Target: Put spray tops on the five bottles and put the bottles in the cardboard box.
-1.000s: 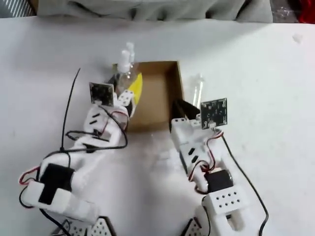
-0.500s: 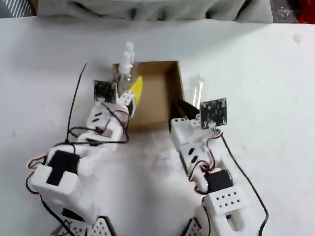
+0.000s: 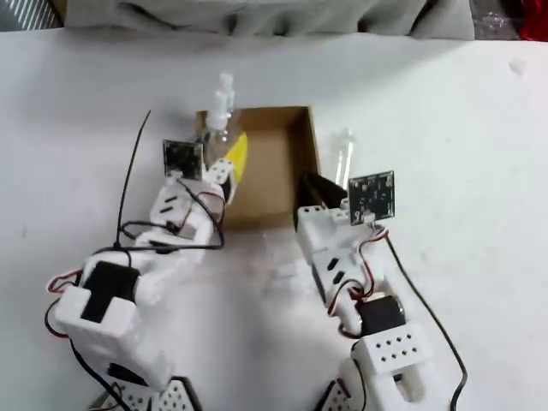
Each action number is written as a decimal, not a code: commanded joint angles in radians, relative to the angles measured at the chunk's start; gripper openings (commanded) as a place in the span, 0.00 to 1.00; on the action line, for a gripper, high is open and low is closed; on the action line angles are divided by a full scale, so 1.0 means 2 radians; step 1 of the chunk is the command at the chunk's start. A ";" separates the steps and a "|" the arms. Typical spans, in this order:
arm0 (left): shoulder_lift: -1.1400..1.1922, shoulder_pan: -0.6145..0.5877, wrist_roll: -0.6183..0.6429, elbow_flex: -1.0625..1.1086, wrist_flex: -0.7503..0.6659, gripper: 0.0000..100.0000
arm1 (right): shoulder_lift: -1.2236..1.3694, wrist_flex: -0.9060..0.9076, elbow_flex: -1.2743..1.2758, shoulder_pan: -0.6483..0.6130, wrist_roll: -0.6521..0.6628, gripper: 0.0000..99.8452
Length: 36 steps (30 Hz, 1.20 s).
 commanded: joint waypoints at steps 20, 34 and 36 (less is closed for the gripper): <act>-0.004 -0.007 -0.005 -0.030 0.011 0.20 | -0.006 -0.012 -0.005 -0.002 -0.003 0.02; -0.008 -0.012 0.000 -0.030 0.060 0.39 | -0.006 -0.012 -0.005 -0.002 -0.003 0.02; -0.009 -0.012 0.000 -0.027 0.060 0.39 | -0.006 -0.012 -0.005 -0.002 -0.003 0.02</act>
